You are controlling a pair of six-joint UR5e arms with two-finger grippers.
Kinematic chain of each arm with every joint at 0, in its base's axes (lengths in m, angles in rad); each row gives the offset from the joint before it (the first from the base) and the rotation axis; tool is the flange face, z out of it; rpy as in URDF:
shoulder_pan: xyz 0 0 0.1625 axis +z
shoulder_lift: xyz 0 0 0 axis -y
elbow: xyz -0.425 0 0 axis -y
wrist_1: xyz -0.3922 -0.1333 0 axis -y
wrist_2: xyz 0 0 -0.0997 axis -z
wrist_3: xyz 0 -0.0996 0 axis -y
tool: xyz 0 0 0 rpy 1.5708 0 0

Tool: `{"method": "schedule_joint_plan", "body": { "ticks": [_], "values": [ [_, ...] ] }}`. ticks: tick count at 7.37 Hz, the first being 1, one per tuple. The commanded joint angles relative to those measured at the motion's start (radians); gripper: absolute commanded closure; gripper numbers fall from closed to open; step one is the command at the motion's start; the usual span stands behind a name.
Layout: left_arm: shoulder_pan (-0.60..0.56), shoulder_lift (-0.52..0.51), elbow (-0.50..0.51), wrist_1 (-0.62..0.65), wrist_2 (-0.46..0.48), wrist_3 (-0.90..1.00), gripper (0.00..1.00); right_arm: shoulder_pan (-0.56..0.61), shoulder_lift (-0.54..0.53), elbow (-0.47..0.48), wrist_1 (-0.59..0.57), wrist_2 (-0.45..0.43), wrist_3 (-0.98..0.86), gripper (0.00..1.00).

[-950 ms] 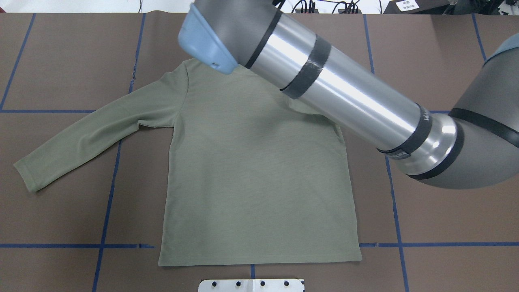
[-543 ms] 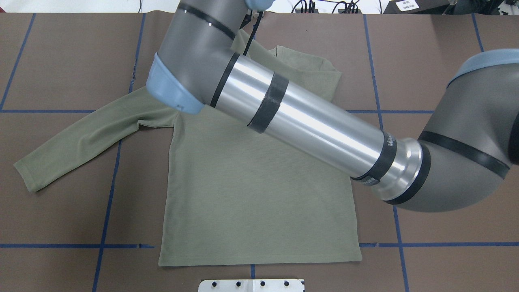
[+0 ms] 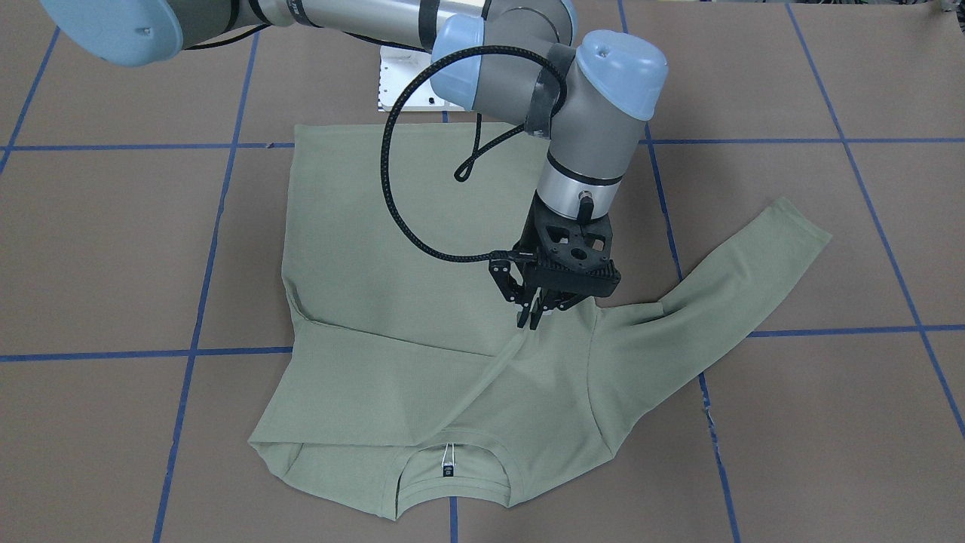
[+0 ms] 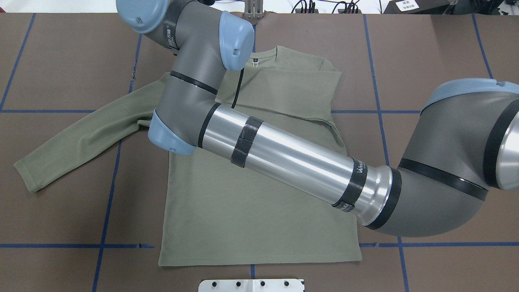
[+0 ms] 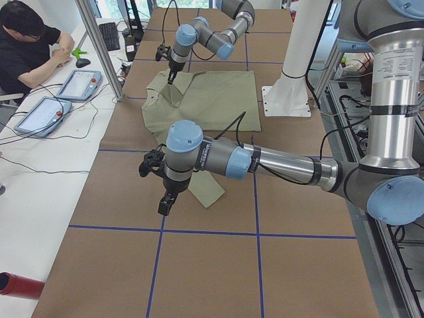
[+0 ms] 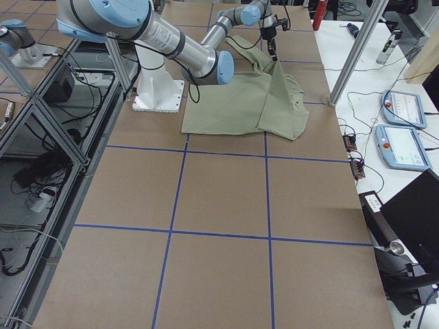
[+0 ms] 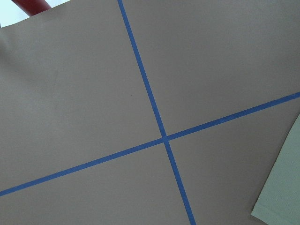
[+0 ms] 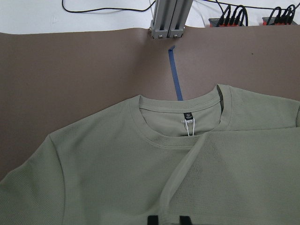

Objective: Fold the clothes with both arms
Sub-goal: 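Carry the sleeve across the shirt toward the collar with the right gripper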

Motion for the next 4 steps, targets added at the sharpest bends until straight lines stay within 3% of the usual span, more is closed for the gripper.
{"method": "schedule_joint_plan", "body": {
  "ticks": [1,3,4],
  "values": [
    [0.0,-0.001,-0.001,0.0,0.0,-0.001,0.0,0.001,0.018,-0.027,0.045,-0.008,0.002,0.0],
    [0.0,-0.008,-0.006,-0.002,0.0,0.0,0.0,0.028,0.019,-0.027,0.048,0.021,-0.018,0.0],
    [0.003,-0.036,0.002,-0.061,0.0,0.001,0.0,0.091,0.009,-0.025,0.045,0.163,-0.053,0.0]
  ]
}}
